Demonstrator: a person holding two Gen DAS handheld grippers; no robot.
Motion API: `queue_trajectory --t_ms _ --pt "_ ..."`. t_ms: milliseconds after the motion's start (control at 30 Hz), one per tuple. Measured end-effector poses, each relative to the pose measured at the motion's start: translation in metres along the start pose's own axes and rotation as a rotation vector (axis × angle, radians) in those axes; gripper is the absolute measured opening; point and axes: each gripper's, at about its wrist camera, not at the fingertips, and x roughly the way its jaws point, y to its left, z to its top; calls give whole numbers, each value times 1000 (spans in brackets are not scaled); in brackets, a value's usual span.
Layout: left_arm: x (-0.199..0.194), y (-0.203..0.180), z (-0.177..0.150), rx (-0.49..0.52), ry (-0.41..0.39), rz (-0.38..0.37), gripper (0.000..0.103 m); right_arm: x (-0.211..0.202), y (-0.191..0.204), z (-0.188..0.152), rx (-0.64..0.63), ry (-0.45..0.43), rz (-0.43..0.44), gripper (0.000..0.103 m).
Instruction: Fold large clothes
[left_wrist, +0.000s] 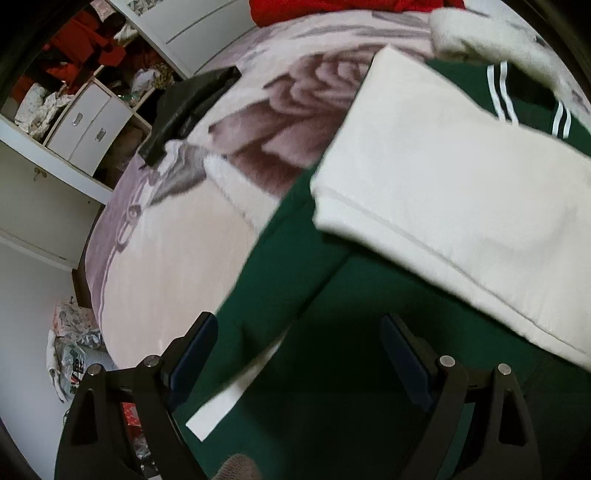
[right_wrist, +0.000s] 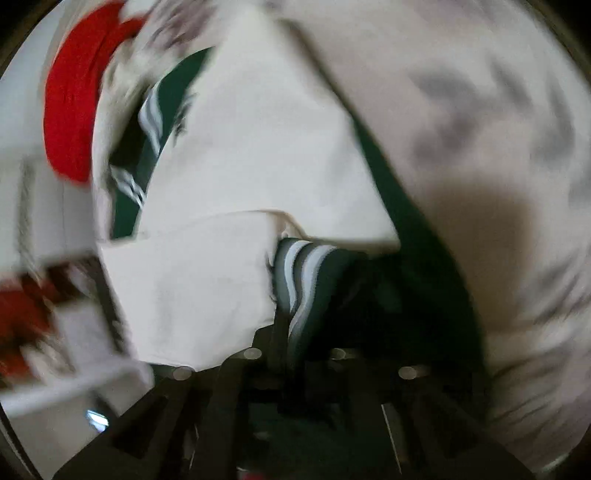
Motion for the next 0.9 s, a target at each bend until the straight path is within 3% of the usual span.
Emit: queue_trajectory --t_ms 167,267,367,400,433,500,533,600,733,833,900 --pt "-19 5 37 -71 -83 -37 90 -77 64 25 -219 -236 99 6" --pt "-10 0 67 -93 -104 -50 90 -91 91 58 -292 -302 104 6" --pt "20 -15 89 -77 -88 -31 90 -54 78 97 -272 -211 55 6" --pt "29 -18 93 -66 -78 -29 90 -34 70 110 -259 -169 22 10" --pt "41 -22 97 -45 -47 -22 90 -22 59 122 -237 -136 -20 21" --pt "49 -20 97 -43 -8 -50 90 7 36 134 -172 -55 -176 23" --pt "44 -16 94 -47 -27 -79 90 7 30 133 -154 -49 -182 31" --pt "31 -11 76 -10 -37 -97 90 -3 18 118 -112 -67 -111 52" --pt "7 0 13 73 38 -88 90 -19 -6 55 -54 -51 -15 54" --pt "-6 24 -47 69 125 -60 90 -9 -17 -19 0 71 31 54" --pt "-10 48 -86 36 182 -14 90 12 -15 -73 16 207 84 54"
